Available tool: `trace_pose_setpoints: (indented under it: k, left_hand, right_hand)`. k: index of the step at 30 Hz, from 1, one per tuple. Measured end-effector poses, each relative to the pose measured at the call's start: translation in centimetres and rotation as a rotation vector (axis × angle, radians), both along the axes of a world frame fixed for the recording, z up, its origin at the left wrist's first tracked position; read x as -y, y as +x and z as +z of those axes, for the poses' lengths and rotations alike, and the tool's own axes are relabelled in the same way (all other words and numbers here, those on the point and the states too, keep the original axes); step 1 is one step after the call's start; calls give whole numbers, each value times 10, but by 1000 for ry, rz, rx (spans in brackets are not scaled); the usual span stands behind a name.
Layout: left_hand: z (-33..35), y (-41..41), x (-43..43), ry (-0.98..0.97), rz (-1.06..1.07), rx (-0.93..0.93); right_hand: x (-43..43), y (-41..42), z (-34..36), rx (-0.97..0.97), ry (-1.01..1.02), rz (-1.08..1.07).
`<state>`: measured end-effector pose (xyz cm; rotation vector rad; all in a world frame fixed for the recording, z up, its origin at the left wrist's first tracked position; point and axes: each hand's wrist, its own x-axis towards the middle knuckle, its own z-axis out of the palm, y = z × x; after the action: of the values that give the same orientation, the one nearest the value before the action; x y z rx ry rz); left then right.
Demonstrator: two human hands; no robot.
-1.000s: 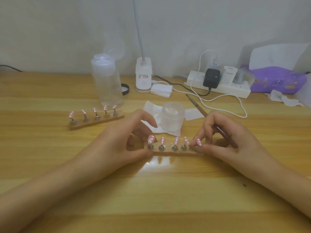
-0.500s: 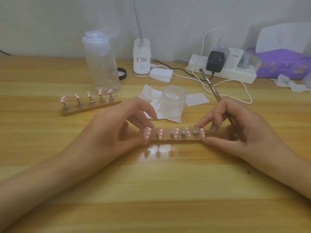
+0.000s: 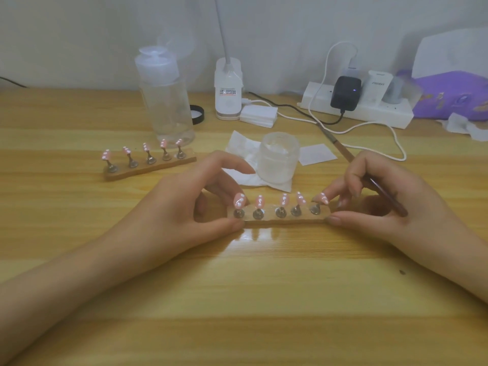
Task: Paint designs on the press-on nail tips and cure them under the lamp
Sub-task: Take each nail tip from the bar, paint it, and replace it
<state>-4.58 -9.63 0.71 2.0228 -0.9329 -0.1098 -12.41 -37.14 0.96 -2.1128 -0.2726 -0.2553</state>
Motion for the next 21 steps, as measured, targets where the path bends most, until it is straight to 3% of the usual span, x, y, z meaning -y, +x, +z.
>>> trace_pose_setpoints:
  k: [8, 11, 15, 17, 21]
  left_hand:
    - [0, 6, -3, -4, -28, -58]
    - [-1, 7, -3, -30, -34, -64]
    - [-4, 8, -4, -25, -36, -43]
    - [-4, 8, -4, -23, -33, -26]
    - [-2, 8, -2, -16, -41, -14]
  right_hand:
    - [13, 5, 0, -15, -21, 65]
    - [27, 12, 7, 29, 166, 69]
    - [51, 27, 16, 81, 333, -82]
    - [55, 29, 17, 113, 290, -146]
    - [47, 17, 19, 162, 46, -68]
